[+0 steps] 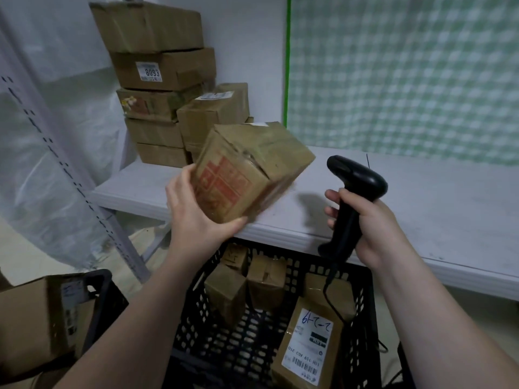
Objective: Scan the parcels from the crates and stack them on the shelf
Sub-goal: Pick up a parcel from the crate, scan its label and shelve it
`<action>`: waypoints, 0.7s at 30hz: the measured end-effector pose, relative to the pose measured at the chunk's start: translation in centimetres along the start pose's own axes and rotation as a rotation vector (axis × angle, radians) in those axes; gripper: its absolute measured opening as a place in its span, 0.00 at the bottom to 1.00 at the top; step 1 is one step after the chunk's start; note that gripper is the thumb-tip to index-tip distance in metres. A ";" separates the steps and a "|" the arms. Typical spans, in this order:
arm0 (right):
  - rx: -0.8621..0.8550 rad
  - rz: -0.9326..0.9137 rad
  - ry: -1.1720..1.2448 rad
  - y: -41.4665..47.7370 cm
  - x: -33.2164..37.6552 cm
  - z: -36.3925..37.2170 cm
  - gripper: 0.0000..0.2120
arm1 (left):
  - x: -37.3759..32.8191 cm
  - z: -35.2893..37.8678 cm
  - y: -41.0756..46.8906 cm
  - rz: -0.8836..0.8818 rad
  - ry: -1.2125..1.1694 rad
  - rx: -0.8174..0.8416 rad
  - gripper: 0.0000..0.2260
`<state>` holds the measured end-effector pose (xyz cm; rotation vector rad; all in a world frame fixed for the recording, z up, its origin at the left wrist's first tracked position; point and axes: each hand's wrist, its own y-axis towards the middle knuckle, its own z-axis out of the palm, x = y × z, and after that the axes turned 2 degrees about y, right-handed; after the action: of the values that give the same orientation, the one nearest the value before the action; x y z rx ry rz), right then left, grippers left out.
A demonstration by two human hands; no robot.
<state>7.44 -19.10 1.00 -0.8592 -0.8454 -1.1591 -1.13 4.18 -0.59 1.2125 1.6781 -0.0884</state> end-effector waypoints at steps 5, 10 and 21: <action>0.050 0.024 0.017 0.6 -0.4 0.1 0.06 | 0.8 2.4 -0.3 0.137 0.156 0.148 0.46; 0.027 0.051 -0.055 0.9 -1.2 0.3 0.08 | 0.5 3.2 -0.5 -0.056 -0.135 0.292 0.36; 0.091 -0.006 -0.152 0.6 -1.6 0.5 0.09 | 1.2 2.4 0.6 -0.863 -0.706 0.700 0.26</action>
<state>7.68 -17.94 -0.29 -0.8778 -1.0185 -1.0616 1.01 3.92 -2.36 0.6727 1.4170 -1.5435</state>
